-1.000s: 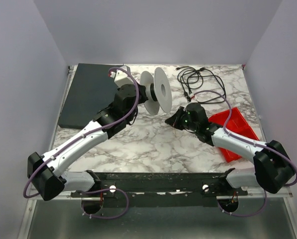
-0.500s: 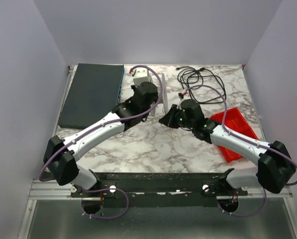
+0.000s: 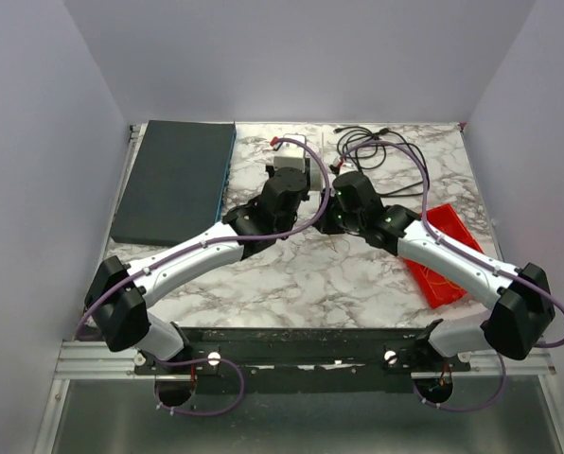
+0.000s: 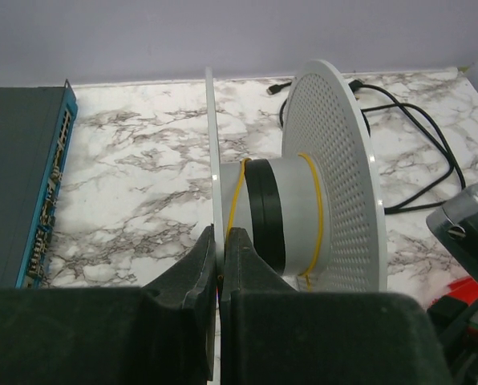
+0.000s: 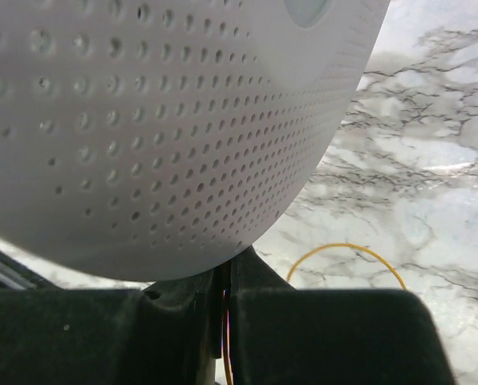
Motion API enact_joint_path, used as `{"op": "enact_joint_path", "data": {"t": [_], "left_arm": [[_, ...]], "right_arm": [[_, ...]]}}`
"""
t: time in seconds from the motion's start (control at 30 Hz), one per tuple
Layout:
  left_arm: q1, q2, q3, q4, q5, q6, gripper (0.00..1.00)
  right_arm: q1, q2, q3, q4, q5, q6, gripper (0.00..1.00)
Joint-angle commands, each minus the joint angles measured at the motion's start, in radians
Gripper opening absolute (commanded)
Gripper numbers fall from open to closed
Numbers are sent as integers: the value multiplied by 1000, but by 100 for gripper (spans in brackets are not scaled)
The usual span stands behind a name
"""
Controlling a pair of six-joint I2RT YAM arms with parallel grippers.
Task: Wrap the cables
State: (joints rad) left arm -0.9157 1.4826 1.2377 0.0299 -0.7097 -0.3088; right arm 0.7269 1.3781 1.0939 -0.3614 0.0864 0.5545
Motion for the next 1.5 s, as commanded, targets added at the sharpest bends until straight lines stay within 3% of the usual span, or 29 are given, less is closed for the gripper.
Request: {"op": "enact_joint_path", "data": {"t": [0.0,0.27,0.5,1.03,1.13,1.3,1.37,1.47], "left_arm": [[-18,-75,-55,8,147,85,0],[-18,-113,-69,-28,217,143,0],[-17,-119,-71,-28,248,179,0],[4,-99,-32,-183,128,78,0],[8,-103,-36,-189,122,67,0],[21,-99,-28,-204,130,41,0],[28,-98,-21,-208,129,30,0],[39,-92,-9,-219,135,22,0]], "right_arm": [[-8,11,48,22,155,-89,9],[-8,6,21,81,104,-103,14],[-34,-10,-24,143,-35,-62,15],[-42,-11,-163,338,-406,134,17],[-42,-25,-196,346,-349,136,20],[-43,-93,-264,340,-92,90,35],[-43,-82,-308,352,-8,79,36],[-41,-60,-359,438,-10,67,39]]}}
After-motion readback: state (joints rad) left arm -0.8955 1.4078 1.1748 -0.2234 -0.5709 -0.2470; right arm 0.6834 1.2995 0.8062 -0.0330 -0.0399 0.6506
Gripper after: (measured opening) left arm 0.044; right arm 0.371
